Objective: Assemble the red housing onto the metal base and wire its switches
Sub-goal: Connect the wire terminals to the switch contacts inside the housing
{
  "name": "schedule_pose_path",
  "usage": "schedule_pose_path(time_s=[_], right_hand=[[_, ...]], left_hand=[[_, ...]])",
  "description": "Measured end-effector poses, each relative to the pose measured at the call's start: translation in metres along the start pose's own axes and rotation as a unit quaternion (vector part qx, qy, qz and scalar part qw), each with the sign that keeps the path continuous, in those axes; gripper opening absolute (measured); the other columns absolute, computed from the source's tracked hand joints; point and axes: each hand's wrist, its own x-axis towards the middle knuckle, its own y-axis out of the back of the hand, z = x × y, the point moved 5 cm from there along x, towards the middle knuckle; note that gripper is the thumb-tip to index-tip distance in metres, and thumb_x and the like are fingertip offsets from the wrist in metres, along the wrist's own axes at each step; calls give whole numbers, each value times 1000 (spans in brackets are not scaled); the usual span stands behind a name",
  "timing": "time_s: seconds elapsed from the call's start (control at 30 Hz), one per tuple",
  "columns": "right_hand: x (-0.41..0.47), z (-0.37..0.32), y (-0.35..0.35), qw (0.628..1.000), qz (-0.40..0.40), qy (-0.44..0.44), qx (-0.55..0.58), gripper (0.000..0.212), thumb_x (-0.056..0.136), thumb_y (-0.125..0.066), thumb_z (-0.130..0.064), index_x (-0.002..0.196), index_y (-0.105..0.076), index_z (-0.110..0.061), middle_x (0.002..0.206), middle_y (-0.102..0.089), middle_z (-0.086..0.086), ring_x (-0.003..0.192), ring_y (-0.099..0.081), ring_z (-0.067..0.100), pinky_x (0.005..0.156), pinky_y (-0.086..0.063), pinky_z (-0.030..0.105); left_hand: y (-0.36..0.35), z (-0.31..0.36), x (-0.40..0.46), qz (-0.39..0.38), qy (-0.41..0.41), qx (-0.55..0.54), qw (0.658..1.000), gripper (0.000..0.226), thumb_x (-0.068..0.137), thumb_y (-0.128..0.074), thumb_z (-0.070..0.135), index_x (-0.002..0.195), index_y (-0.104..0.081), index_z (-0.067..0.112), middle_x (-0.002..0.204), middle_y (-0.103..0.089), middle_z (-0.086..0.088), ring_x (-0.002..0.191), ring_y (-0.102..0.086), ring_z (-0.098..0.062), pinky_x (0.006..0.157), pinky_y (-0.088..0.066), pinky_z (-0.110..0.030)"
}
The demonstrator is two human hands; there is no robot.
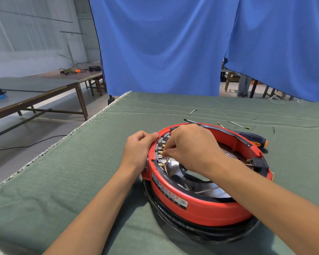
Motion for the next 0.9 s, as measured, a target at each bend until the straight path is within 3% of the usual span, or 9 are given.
schedule_pose_path(time_s=[0.13, 0.27, 0.47, 0.6, 0.7, 0.8, 0.9], right_hand=[[-1, -3, 1, 1000, 8, 20, -15, 15, 85, -63, -39, 86, -76, -31, 88, -69, -5, 88, -58, 19, 79, -27, 32], [-2, -4, 1, 1000, 9, 18, -23, 16, 86, -62, -36, 85, -76, -29, 86, -69, -5, 86, -57, 19, 80, -23, 32], [-3, -6, 2, 999, 7, 16, -31, 18, 88, -59, -35, 82, -75, -28, 83, -66, -5, 83, -55, 18, 78, -22, 32], [-4, -9, 1, 999, 6, 23, -36, 20, 89, -58, -36, 81, -73, -27, 83, -66, -5, 83, -55, 20, 77, -21, 32], [-4, -9, 0, 999, 8, 27, -40, 20, 88, -58, -35, 75, -70, -26, 81, -63, -5, 82, -53, 20, 78, -21, 33], [-3, -5, -1, 999, 7, 18, -26, 19, 87, -60, -39, 82, -74, -28, 75, -57, -5, 77, -47, 17, 77, -21, 32], [-1, 0, -4, 1000, -15, 13, 15, 17, 85, -63, -40, 86, -75, -29, 81, -65, -5, 83, -56, 17, 76, -29, 29]], left_hand=[[0, -2, 2, 7, 0, 0, 1000, 23, 88, -62, 19, 72, -56, 2, 58, -53, -3, 49, -49, -12, 49, -39, -22], [0, -3, 3, 12, 4, -10, 1000, 23, 87, -63, 18, 72, -57, 2, 60, -55, -7, 53, -51, -16, 53, -40, -23], [1, -6, 2, 37, 21, -17, 999, 32, 84, -68, 24, 82, -61, -7, 68, -58, -15, 65, -53, -25, 68, -43, -38], [4, -7, 2, 49, 23, -8, 999, 27, 82, -69, 24, 72, -55, 3, 62, -54, -10, 62, -50, -23, 66, -41, -37], [4, -6, 1, 42, 17, -14, 999, 28, 83, -68, 24, 72, -58, 0, 64, -53, -15, 63, -49, -24, 66, -39, -37], [2, -4, -1, 21, 10, -23, 999, 27, 85, -66, 22, 77, -61, -3, 69, -52, -19, 64, -48, -26, 65, -39, -38], [4, -2, -2, 23, 0, -5, 1000, 29, 85, -67, 23, 67, -56, 2, 66, -52, -17, 63, -48, -25, 64, -38, -36]])
